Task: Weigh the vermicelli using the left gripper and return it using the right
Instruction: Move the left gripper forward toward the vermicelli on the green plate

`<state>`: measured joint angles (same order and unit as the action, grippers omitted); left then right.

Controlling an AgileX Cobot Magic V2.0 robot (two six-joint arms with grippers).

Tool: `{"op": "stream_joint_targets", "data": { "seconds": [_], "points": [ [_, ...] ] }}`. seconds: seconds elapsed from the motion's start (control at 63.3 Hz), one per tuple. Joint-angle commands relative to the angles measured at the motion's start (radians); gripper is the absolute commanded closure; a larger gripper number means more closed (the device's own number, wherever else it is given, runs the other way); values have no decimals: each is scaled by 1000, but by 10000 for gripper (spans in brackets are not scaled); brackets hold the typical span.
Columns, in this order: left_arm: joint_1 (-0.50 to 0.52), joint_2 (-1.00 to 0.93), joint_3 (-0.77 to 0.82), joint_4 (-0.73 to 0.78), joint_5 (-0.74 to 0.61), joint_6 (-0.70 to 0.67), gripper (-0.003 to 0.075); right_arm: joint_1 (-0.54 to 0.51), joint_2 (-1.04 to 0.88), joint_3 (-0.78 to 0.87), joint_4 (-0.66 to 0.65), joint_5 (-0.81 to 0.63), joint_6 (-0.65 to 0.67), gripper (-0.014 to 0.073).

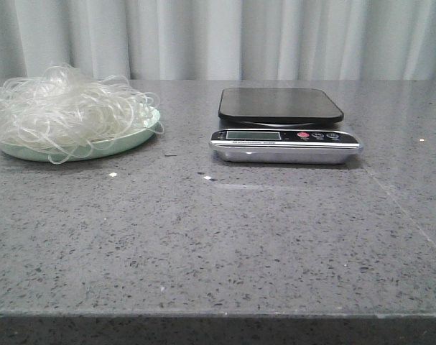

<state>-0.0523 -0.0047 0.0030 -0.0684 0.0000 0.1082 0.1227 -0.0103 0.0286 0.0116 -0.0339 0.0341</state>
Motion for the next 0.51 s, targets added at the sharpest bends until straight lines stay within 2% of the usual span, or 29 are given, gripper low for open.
{"op": "stream_joint_targets", "data": {
  "seconds": [0.0,0.205,0.379,0.489],
  "points": [
    [-5,-19,6,-1,-81,-9,575,1,-16,-9,-12,-77,-2,412],
    [-5,-19,6,-1,-94,-9,575,1,-16,-9,-12,-77,-2,412],
    [-5,-19,-12,-29,-241,-9,575,1,-16,-9,-12,-77,-2,412],
    [-5,-16,-73,-73,-242,-9,575,1,-16,-9,-12,-77,-2,412]
  ]
}}
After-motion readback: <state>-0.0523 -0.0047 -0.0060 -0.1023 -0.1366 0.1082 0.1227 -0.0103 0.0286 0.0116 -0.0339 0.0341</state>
